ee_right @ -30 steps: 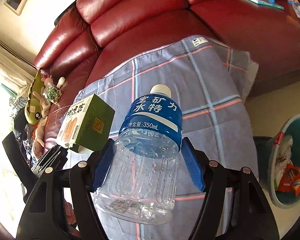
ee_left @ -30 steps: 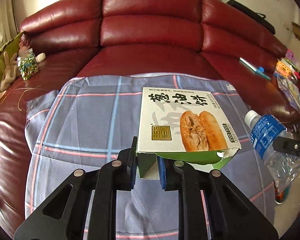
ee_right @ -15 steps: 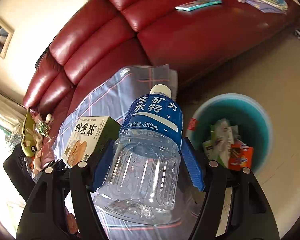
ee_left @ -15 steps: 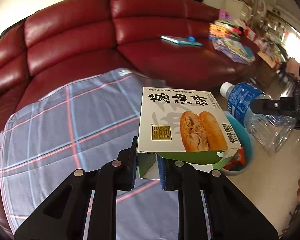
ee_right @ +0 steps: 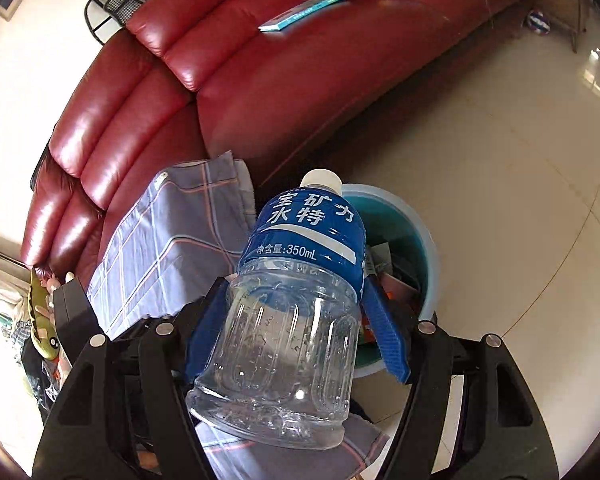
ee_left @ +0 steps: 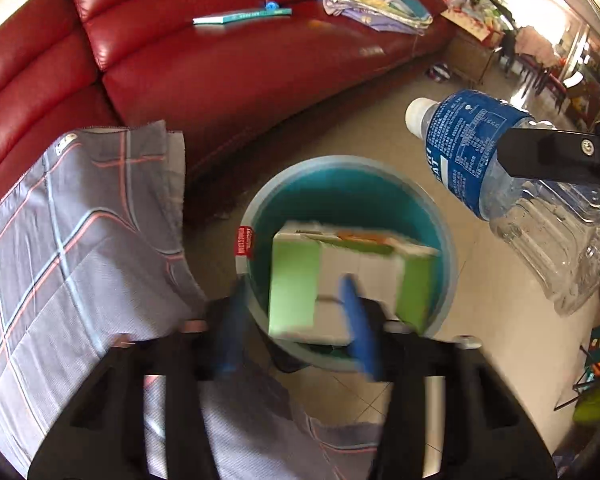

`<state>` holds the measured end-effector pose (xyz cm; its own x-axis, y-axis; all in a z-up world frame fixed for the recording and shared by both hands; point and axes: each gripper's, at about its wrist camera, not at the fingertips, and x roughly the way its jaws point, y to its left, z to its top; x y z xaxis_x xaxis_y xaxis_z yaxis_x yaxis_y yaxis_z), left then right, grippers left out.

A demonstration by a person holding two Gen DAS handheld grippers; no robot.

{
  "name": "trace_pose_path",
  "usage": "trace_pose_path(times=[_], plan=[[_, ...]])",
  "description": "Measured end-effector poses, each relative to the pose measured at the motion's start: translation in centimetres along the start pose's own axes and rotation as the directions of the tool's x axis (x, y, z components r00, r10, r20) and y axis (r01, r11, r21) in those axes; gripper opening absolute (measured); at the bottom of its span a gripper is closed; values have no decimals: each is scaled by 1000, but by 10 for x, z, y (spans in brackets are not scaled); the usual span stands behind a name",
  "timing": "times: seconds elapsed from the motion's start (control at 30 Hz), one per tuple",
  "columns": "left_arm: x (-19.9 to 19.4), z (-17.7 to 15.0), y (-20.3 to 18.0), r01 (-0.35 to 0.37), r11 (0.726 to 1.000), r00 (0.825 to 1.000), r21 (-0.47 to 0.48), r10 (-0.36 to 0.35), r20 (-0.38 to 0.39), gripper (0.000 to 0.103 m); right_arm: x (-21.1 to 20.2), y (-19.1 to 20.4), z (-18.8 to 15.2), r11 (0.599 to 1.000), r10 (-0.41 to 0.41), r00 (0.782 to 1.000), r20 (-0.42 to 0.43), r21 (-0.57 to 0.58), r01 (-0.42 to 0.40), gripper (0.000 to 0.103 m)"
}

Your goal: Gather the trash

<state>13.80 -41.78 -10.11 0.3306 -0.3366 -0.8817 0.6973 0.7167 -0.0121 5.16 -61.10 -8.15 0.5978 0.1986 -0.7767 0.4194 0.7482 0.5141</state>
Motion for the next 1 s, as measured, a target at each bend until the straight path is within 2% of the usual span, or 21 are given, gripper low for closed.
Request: trace_pose_path(times=[0.03, 0.07, 0.13, 0.23, 0.5, 0.6, 0.77, 1.0], plan=[[1, 1, -1, -13, 1000, 1000, 2, 13, 9, 76, 3, -3, 1, 1000, 1, 1000, -5, 4, -1, 65], [2, 0, -2, -19, 1000, 1000, 4, 19, 20, 79, 5, -5, 2, 1000, 1, 1000, -9, 4, -1, 65], [1, -3, 0, -5, 1000, 1000, 0, 5, 26, 91, 10, -8, 3, 1000, 6, 1000, -17, 8, -5, 65], [-6, -7, 8, 2, 1000, 999, -20, -1, 36, 98, 19, -8, 5, 1000, 7, 1000, -27, 6, -7, 65], [-22, -13, 22, 60, 995, 998, -80, -58, 27, 99, 40, 5, 10, 999, -28, 998, -62, -32, 26, 67], [-26, -16, 24, 66, 994, 998, -85, -64, 26, 99, 45, 5, 10, 1000, -15, 997, -74, -21, 14, 76], [-34, -20, 22, 48, 996, 999, -78, -46, 29, 99, 40, 12, 4, 999, -30, 997, -65, -43, 27, 86], [-54, -29, 25, 31, 996, 998, -83, -27, 59, 99, 18, 24, -13, 993, -55, 997, -52, -111, 49, 94]])
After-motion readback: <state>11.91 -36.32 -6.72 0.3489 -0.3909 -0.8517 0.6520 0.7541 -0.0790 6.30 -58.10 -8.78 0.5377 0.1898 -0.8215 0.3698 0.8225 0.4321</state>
